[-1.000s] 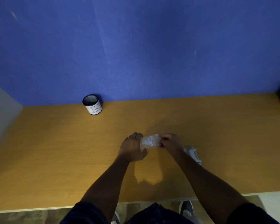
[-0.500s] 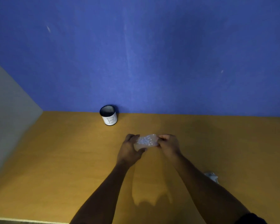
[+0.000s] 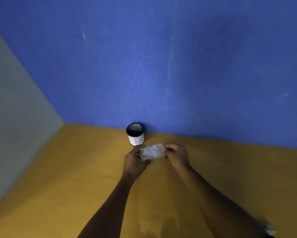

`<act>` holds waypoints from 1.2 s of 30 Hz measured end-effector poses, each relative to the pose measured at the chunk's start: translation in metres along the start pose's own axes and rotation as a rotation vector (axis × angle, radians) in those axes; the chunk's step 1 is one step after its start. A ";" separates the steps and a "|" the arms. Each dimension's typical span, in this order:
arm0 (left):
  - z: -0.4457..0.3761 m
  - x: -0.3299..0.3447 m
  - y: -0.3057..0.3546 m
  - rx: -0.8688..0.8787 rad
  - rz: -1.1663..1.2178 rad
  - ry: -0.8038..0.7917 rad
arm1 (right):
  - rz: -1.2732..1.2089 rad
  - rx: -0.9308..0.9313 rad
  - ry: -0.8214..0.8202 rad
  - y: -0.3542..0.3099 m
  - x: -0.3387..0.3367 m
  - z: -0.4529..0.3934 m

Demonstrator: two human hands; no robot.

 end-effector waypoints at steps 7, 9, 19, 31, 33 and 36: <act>-0.038 -0.025 -0.025 -0.071 0.014 0.053 | -0.058 -0.027 -0.048 -0.018 0.046 -0.028; -0.046 -0.029 -0.030 -0.073 -0.005 0.061 | -0.106 0.001 -0.076 -0.020 0.057 -0.037; -0.092 -0.042 -0.032 -0.005 -0.069 0.167 | -0.186 0.018 0.015 -0.047 0.075 -0.077; -0.110 -0.031 -0.040 -0.044 -0.233 0.128 | 0.577 -0.497 -0.051 -0.101 0.100 -0.085; -0.112 -0.031 -0.041 -0.051 -0.227 0.126 | 0.739 -0.567 -0.118 -0.106 0.112 -0.081; -0.111 -0.031 -0.039 -0.057 -0.228 0.132 | 0.841 -0.616 -0.165 -0.108 0.121 -0.078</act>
Point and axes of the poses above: each hand's wrist, its own z-axis away from the middle knuckle, its own x-axis out of the palm, y = z × x, the point moved 6 cm from there along -z, towards the middle knuckle, and after that the axes turned 4 degrees about -z, right-handed, at the moved point
